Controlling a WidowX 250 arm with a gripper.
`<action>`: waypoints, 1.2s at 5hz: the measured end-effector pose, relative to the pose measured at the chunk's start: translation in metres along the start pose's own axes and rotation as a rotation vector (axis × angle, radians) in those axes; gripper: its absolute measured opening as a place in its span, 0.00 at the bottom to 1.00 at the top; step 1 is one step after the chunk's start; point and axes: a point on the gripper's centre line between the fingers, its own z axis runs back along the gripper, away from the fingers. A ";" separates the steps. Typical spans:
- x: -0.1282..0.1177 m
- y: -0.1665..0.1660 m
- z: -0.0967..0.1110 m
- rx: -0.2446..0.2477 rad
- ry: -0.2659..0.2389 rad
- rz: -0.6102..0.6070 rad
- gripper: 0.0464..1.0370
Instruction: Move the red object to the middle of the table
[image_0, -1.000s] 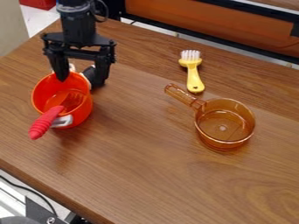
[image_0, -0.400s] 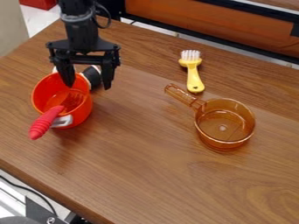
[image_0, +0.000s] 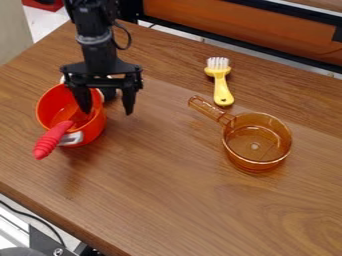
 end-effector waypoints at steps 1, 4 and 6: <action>0.000 -0.003 -0.005 -0.024 -0.017 0.033 0.65; 0.003 -0.008 -0.016 0.010 -0.036 0.050 0.02; -0.004 0.002 -0.005 0.137 0.169 0.116 0.01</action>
